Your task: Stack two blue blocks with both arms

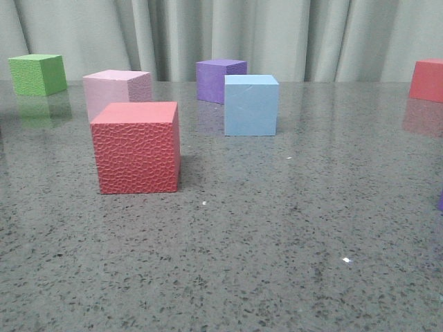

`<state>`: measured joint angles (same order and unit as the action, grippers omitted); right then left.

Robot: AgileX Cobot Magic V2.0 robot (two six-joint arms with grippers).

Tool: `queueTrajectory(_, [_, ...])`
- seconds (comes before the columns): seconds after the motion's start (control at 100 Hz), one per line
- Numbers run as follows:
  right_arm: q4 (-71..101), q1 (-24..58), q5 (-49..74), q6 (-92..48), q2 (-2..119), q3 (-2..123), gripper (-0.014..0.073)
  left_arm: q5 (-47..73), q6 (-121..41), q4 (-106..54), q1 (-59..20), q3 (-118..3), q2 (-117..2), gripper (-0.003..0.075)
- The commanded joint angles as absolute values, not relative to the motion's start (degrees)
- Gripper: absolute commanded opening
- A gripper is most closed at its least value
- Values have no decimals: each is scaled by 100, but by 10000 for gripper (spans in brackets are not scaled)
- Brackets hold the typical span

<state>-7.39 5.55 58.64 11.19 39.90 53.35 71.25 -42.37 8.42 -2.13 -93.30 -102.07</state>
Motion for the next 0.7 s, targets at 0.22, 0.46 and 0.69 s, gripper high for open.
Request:
queueTrajectory(0.22, [-785, 532, 5524, 1062, 3989, 5478, 590, 7094, -4238, 836, -192, -9511, -10091, 663])
queueTrajectory(0.46, [-785, 532, 5530, 1062, 3989, 5478, 590, 7085, -4238, 836, -192, -9511, -10207, 663])
queueTrajectory(0.69, [-785, 532, 5530, 1062, 3989, 5478, 590, 7085, -4238, 836, -192, -9511, -10207, 658])
